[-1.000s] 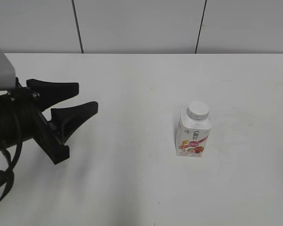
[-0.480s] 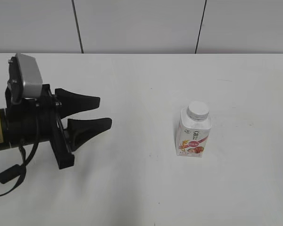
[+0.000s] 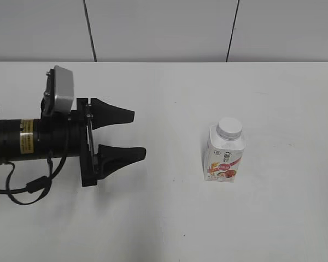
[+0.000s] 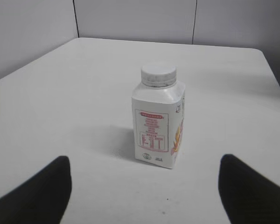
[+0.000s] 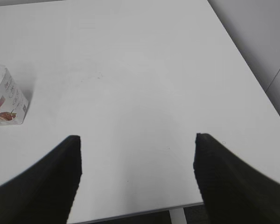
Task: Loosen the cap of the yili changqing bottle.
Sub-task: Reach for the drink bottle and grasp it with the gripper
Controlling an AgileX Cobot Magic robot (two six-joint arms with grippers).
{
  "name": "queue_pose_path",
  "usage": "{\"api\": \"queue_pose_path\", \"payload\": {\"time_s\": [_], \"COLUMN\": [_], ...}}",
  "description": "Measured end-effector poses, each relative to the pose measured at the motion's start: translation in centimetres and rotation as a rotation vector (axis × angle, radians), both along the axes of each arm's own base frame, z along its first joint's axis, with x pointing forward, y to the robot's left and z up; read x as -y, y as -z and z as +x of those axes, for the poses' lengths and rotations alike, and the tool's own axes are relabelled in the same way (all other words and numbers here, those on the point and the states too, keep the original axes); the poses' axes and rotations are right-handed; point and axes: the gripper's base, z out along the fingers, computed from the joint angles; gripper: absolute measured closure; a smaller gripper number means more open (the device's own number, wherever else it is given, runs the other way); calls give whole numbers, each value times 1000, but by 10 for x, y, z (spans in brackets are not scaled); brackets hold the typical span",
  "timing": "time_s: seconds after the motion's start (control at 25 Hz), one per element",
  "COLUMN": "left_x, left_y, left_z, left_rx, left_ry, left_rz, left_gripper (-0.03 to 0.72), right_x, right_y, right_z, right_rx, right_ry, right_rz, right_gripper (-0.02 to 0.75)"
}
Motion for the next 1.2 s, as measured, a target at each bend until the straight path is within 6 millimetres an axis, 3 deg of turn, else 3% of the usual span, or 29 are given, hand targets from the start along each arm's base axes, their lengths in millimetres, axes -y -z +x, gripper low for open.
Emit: {"api": "queue_pose_path", "payload": {"time_s": [0.36, 0.72, 1.2], "left_x": [25, 68, 105], "left_y": [12, 27, 34], "left_z": [28, 34, 42], "left_rx": [-13, -5, -31], "left_ry": [81, 216, 279], "left_rz": [-8, -5, -18], "left_gripper": [101, 101, 101], "right_x": [0, 0, 0], "right_y": [0, 0, 0], "right_z": [0, 0, 0], "right_rx": [0, 0, 0], "right_ry": [0, 0, 0], "right_rz": [0, 0, 0], "right_gripper": [151, 151, 151]}}
